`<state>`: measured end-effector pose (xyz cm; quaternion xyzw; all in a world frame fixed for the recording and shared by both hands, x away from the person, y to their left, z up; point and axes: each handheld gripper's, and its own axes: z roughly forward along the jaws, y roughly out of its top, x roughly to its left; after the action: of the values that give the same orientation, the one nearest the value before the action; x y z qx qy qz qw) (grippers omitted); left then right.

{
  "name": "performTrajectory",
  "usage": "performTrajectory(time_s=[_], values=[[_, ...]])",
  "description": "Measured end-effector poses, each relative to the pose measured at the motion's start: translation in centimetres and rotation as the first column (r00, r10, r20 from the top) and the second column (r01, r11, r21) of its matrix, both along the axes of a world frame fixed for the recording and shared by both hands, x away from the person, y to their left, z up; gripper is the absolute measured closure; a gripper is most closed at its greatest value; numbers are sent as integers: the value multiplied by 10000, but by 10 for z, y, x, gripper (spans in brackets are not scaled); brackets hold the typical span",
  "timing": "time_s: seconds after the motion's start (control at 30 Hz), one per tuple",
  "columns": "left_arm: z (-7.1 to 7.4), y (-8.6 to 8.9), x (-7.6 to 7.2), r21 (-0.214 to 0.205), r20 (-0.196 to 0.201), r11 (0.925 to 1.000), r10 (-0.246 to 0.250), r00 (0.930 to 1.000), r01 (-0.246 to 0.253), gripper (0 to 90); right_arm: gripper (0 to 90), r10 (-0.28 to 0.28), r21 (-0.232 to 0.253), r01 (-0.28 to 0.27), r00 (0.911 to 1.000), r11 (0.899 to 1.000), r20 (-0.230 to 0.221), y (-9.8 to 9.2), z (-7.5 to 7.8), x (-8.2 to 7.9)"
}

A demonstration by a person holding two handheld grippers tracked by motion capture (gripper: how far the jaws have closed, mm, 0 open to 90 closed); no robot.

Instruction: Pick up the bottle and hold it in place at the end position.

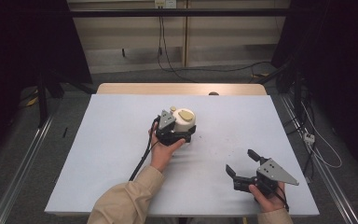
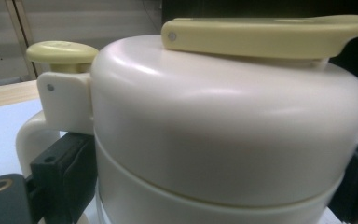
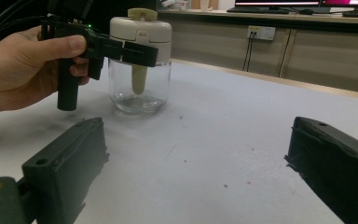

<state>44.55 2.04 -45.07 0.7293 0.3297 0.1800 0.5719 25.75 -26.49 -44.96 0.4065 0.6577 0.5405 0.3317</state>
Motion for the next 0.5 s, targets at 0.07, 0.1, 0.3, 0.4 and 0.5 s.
performTrajectory(time_s=[0.07, 0.1, 0.3, 0.4, 0.5], values=[[-1, -1, 0, -39, -36, 10000, 13, 10000, -13, 65, 37, 3, 12, -3, 10000, 10000, 0, 0, 0, 0], [-2, -1, 0, -58, -54, 10000, 28, 10000, -29, 66, 37, -1, 11, 1, 10000, 10000, 2, 0, 0, 0], [-3, -2, -1, -81, 100, 10000, -51, 9999, 52, 65, 37, 5, 19, -5, 10000, 10000, 1, 0, 0, 0], [-4, -3, -1, -61, 182, 9999, -80, 9998, 82, 65, 37, 20, 10, -20, 10000, 10000, -9, 0, 0, 0], [-4, -3, -2, 55, 281, 9999, -111, 9995, 109, 65, 37, 28, 2, -28, 10000, 10000, -21, 1, 0, 0]])
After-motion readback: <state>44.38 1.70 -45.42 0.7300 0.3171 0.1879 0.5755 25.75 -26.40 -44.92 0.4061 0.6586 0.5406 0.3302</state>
